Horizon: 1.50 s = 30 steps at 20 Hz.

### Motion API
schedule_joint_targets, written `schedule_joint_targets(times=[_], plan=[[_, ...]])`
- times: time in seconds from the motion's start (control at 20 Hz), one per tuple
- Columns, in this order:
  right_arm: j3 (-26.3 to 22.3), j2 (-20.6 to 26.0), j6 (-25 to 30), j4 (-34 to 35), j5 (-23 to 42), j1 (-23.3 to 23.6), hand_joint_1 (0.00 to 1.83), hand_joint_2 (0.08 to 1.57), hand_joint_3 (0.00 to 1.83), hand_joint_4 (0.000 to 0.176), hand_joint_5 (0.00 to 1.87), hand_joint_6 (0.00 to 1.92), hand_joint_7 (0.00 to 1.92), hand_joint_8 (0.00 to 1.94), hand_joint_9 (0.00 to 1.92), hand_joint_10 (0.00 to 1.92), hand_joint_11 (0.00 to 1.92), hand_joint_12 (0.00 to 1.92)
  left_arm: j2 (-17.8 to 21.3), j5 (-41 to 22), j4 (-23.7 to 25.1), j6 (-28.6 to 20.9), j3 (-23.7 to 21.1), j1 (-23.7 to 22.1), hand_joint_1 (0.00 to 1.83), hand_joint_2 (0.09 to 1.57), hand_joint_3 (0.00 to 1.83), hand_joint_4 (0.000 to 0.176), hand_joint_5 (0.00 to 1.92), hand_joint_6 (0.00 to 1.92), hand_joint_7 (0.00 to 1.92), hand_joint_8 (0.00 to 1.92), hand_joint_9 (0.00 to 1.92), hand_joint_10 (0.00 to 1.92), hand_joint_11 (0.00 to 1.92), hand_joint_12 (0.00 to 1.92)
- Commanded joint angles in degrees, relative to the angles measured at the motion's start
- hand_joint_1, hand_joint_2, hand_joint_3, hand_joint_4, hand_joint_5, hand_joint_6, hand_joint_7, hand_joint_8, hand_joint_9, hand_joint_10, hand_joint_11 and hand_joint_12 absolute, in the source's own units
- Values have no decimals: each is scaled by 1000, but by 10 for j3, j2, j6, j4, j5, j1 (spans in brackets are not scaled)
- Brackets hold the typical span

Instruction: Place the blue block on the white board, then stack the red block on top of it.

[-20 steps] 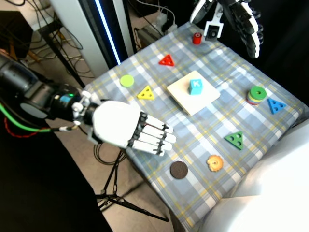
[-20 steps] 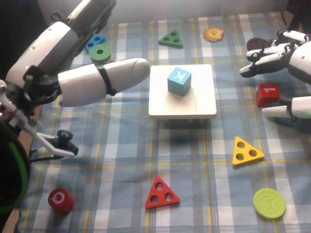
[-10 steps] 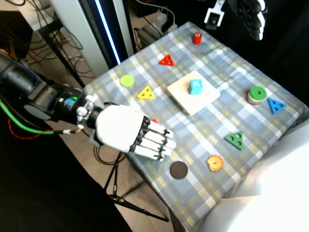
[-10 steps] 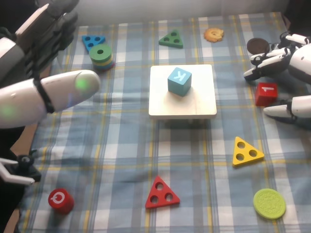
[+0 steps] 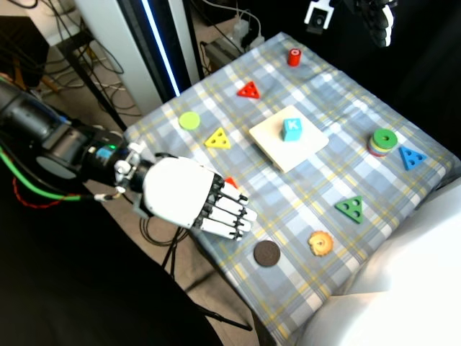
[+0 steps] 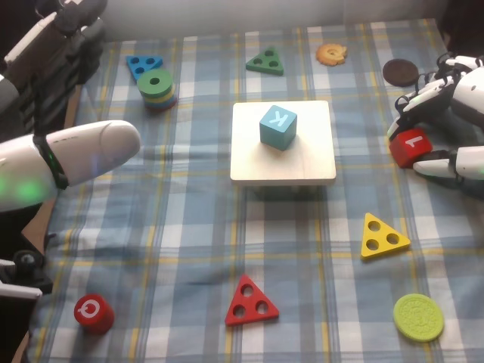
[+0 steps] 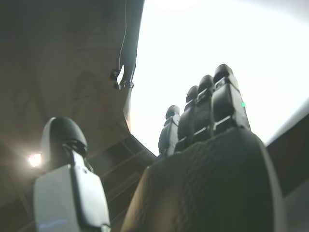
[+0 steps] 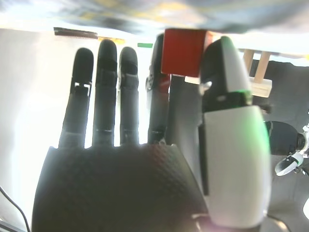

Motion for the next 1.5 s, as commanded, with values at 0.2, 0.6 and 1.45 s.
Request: schedule_joint_targets(times=[0.2,0.6,1.45], plan=[[3,-3,2,9,65,9,1129,1113,0,0,986,964,792,10,722,10,178,1030,2,-79,-9,-11,-2,10,681,895,0,176,0,0,35,2,24,4,31,16],[2,0,57,-93,106,84,1101,1116,0,0,979,980,831,10,743,5,109,1214,10,-97,-16,-13,-9,31,624,914,7,176,0,0,37,0,9,0,11,9],[73,-98,195,-318,89,236,1160,1086,2,0,1036,881,866,1,760,1,232,933,10,-116,-32,-28,-10,54,567,921,0,176,0,0,62,6,46,6,50,35]])
